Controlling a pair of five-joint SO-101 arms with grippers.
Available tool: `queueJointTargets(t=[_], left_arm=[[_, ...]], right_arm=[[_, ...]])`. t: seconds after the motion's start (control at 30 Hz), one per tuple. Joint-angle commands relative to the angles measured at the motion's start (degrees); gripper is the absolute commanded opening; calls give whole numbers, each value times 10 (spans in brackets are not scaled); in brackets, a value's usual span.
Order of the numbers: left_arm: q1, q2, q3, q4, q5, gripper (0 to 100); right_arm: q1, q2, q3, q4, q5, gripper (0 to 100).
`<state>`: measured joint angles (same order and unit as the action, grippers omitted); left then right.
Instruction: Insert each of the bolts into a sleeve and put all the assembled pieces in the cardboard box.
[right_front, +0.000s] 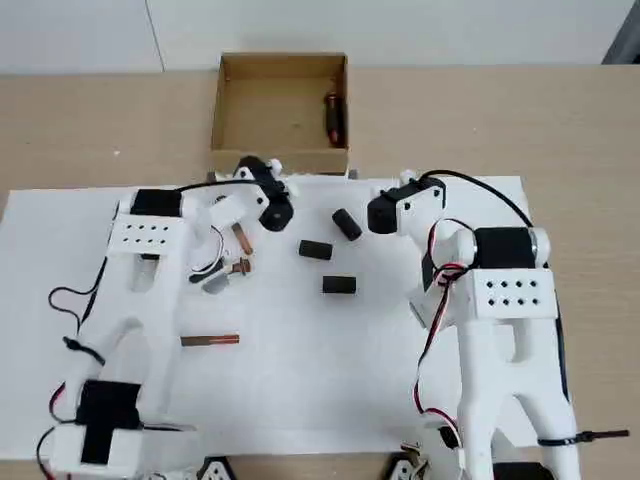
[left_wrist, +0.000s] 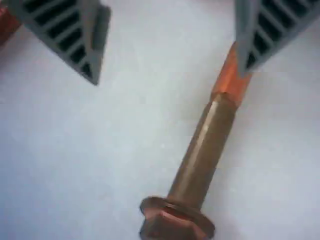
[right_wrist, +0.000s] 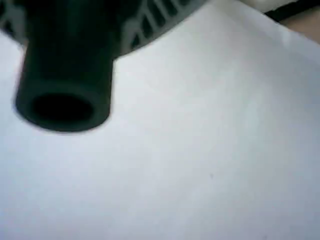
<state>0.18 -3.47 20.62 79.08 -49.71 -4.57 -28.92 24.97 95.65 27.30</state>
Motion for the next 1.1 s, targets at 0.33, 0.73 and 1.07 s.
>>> queueJointTargets(t=[0.33, 0.73, 1.07], left_arm=[[4, 99, -103, -40, -10, 182], [14, 151, -116, -41, -10, 181], [38, 197, -116, -52, -10, 92]], right_arm=[[2, -15, -3, -7, -6, 4], [2, -15, -3, -7, -6, 4], [2, -15, -3, -7, -6, 4]])
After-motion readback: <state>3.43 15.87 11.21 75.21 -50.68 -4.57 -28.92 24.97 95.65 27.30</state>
